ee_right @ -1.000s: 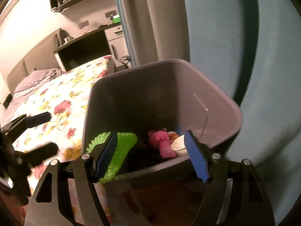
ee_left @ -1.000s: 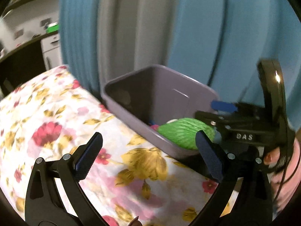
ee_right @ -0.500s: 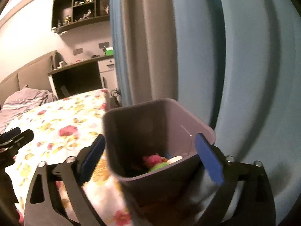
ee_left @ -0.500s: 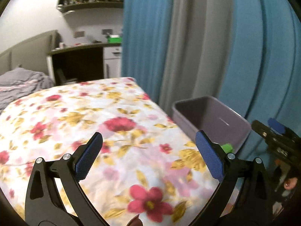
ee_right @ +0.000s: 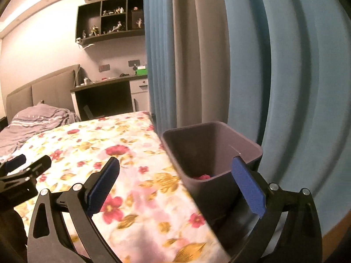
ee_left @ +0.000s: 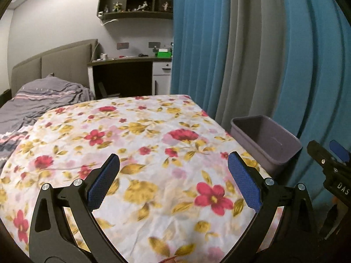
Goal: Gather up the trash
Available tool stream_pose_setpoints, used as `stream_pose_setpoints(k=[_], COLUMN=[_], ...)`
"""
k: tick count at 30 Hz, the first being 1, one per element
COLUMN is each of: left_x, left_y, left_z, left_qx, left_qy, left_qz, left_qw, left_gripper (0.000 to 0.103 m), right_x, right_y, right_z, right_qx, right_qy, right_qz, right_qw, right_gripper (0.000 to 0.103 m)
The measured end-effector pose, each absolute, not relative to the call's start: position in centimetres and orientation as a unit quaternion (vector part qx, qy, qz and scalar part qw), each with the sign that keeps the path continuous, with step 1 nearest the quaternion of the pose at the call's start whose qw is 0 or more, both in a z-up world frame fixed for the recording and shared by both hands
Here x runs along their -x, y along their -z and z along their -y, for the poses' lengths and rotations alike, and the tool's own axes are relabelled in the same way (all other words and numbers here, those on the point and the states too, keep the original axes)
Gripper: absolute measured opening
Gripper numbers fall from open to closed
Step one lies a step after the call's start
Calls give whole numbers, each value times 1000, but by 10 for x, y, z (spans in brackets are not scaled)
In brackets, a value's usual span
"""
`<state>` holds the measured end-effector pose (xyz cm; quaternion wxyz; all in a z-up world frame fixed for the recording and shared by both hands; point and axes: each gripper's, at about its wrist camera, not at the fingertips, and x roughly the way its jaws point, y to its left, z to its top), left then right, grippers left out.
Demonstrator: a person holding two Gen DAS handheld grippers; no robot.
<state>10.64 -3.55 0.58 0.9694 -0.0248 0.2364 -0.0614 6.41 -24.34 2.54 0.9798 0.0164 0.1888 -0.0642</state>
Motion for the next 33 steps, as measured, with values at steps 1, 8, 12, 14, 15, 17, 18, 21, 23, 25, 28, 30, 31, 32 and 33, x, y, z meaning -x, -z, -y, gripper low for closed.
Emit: stream_pose_setpoints(k=[1,8,12,14,15,17,18,21,23,25,28,30,31,32,33], left_x=[-100,-71,-62,-59,-58,-55,-53,-51,-51,-51,-53,-53,-53,-53,-53], left_y=[-7,-10,-9,-8,-7,-7,-8,-10,-10,-10,-10,-10,-10,-10,-10], left_z=[31,13,8,7,7,7,7,9,11,12,11,13,13,13,14], left_qx=[29,44,52,56,58,59,59,58,59,60,62,62,62,61,60], left_qy=[62,66,71,72,73,76,76,80,80,81,82,83,83,84,84], left_qz=[-236,-225,-227,-230,-231,-231,-230,-228,-229,-232,-234,-234,-234,-234,-234], left_qw=[969,971,970,969,969,968,968,969,968,968,967,967,967,967,967], left_gripper=[97,97,97,97,97,97,97,97,97,97,97,97,97,97,97], right_x=[-60,-30,-15,-11,-10,-8,-8,-4,-2,0,0,0,0,0,0], right_y=[-26,-30,-29,-29,-29,-29,-29,-31,-32,-33,-33,-33,-33,-33,-33], right_z=[239,217,209,207,206,204,205,203,204,205,206,206,206,207,206], right_qx=[-15,-15,-11,-6,-5,-3,-4,-5,-5,-7,-8,-8,-8,-9,-8], right_qy=[66,79,78,78,78,78,76,73,75,75,75,74,75,75,75], right_qz=[-186,-174,-172,-169,-168,-166,-167,-163,-161,-159,-158,-158,-158,-158,-159], right_qw=[980,982,982,982,983,983,983,984,984,984,984,985,985,984,984], right_gripper=[97,97,97,97,97,97,97,97,97,97,97,97,97,97,97])
